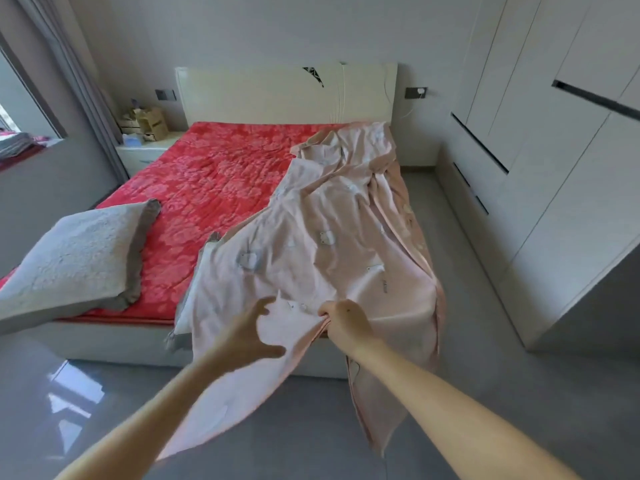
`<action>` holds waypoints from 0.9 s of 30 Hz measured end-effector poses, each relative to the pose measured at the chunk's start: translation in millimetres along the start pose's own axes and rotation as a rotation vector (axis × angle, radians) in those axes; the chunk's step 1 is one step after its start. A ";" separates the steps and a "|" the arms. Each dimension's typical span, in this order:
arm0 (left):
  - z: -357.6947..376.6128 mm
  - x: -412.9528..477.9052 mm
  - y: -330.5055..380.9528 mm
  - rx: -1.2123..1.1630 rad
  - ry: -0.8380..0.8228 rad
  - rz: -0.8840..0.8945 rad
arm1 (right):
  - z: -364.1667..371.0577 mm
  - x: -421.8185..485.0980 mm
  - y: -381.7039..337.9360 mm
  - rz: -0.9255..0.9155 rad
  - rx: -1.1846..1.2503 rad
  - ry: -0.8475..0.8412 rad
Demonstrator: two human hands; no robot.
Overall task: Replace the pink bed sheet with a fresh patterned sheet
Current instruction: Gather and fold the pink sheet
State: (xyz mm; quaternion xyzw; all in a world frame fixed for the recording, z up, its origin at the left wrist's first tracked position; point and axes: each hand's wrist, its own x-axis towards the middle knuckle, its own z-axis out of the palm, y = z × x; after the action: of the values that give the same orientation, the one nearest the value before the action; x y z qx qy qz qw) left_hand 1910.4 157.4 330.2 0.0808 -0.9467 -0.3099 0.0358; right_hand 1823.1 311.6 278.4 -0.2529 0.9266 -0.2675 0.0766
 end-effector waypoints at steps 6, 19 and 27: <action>53.0 53.8 7.0 0.013 -0.051 0.096 | -7.6 8.5 -1.1 0.053 0.024 0.278; -36.6 130.9 32.3 -0.119 -0.517 0.237 | 3.9 -27.4 130.3 0.941 0.202 0.834; -88.8 184.8 6.1 -0.161 -0.393 0.193 | -37.6 -36.4 200.9 1.026 0.249 0.851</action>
State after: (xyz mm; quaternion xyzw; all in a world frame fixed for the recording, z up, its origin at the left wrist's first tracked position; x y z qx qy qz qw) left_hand 1738.1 78.2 408.6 -0.0753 -0.9110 -0.3894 -0.1135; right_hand 1758.1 493.8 203.1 0.3571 0.8410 -0.3782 -0.1490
